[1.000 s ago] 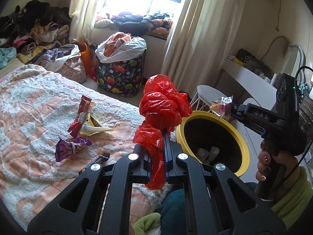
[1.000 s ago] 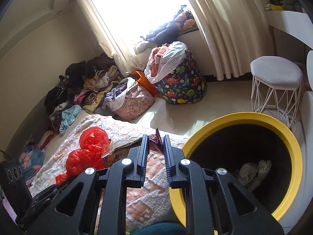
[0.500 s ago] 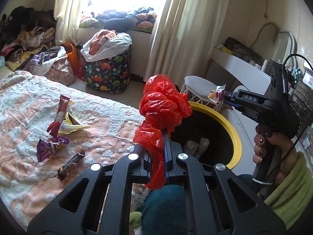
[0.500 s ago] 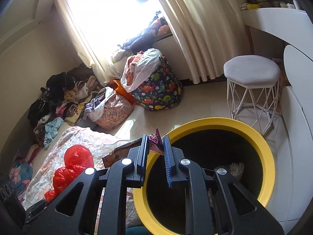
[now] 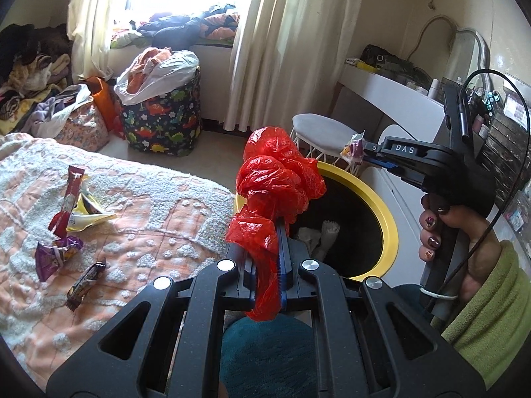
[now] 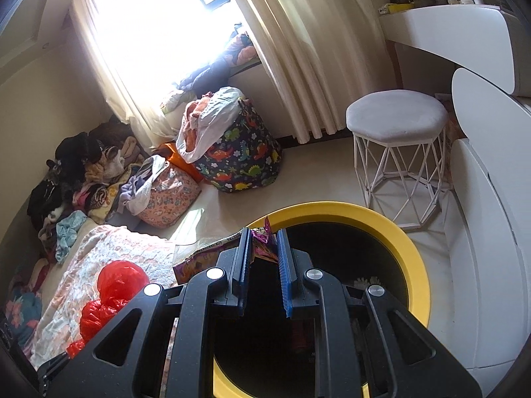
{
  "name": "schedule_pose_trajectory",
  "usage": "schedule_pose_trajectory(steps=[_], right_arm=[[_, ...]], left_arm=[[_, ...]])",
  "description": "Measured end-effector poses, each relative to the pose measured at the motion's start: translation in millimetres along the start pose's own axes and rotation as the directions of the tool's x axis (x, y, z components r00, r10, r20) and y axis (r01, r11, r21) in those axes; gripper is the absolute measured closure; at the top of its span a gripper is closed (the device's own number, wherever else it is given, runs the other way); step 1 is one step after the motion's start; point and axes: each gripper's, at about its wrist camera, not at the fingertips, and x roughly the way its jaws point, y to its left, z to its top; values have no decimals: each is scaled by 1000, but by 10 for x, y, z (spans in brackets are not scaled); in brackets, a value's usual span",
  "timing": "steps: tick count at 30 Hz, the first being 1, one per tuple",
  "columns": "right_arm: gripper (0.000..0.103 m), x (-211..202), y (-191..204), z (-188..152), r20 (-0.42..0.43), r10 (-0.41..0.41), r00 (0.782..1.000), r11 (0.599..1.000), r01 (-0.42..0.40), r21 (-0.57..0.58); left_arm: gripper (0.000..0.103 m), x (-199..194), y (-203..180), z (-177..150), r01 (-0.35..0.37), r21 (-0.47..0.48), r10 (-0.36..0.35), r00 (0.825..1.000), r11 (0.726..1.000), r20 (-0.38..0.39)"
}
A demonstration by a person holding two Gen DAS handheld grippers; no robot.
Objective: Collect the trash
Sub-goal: 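Carry the red bag and clear wrapper over the bin with both tools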
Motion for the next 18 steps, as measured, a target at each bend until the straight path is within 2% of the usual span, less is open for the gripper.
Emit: schedule_pose_trajectory(steps=[8, 18], right_arm=[[88, 42, -169, -4, -8, -34, 999, 999, 34, 40], [88, 131, -313, -36, -34, -59, 998, 995, 62, 76]], left_arm=[[98, 159, -75, 6, 6, 25, -6, 1000, 1000, -22], [98, 392, -91, 53, 11, 10, -10, 999, 1000, -51]])
